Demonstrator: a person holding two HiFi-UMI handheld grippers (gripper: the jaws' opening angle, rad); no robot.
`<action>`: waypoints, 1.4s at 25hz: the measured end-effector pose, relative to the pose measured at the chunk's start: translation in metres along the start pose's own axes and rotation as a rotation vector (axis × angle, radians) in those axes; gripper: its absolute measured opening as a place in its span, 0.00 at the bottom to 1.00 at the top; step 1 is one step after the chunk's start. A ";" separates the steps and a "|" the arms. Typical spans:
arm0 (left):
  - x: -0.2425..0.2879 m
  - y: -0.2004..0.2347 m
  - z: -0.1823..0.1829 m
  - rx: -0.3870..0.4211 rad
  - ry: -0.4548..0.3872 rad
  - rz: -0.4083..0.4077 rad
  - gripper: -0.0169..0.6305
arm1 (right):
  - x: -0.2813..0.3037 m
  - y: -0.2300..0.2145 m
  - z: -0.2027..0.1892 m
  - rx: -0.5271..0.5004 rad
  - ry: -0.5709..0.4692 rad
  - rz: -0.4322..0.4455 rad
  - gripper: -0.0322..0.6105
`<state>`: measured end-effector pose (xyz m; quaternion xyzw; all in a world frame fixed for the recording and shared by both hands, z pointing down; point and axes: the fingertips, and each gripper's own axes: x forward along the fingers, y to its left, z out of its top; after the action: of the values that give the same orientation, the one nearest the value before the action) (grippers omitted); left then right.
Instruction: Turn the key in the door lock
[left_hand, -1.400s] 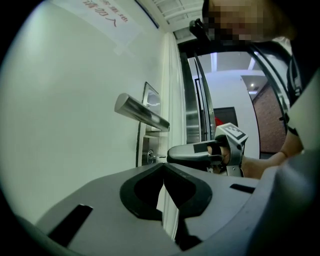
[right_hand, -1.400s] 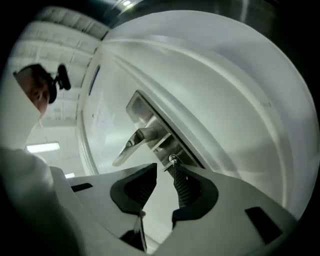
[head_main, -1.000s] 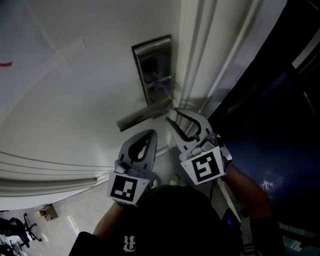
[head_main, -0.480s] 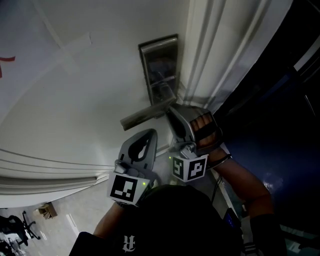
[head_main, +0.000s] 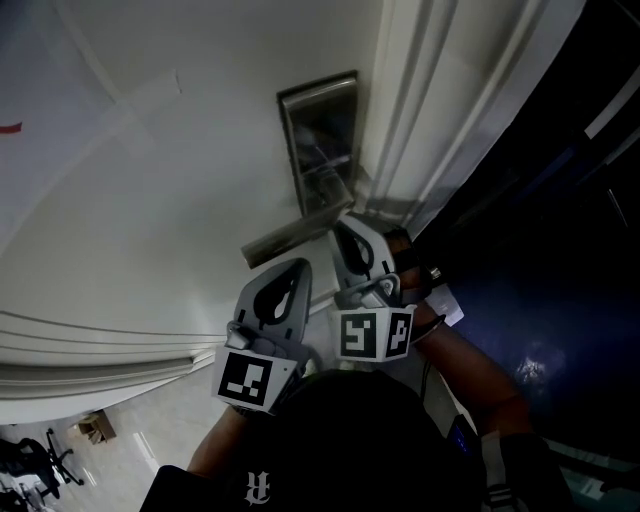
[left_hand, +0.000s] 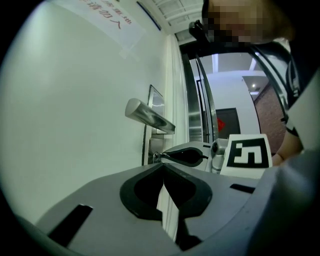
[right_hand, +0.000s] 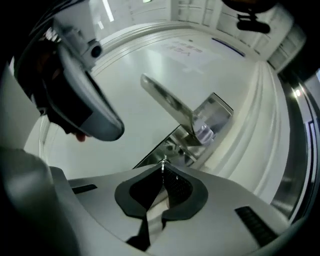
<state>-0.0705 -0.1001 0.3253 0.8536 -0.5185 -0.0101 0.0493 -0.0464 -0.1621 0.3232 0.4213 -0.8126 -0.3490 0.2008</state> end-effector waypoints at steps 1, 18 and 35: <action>0.000 0.000 0.000 0.000 0.000 -0.003 0.04 | 0.000 -0.001 0.000 0.094 0.002 0.014 0.08; 0.002 0.002 -0.002 0.003 0.007 -0.015 0.04 | 0.000 -0.009 -0.017 1.579 -0.056 0.294 0.08; 0.004 0.001 -0.003 0.006 0.016 -0.016 0.04 | 0.002 -0.003 -0.025 2.346 -0.123 0.501 0.10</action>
<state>-0.0694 -0.1035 0.3280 0.8578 -0.5114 -0.0019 0.0510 -0.0307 -0.1752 0.3377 0.1604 -0.7032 0.6327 -0.2818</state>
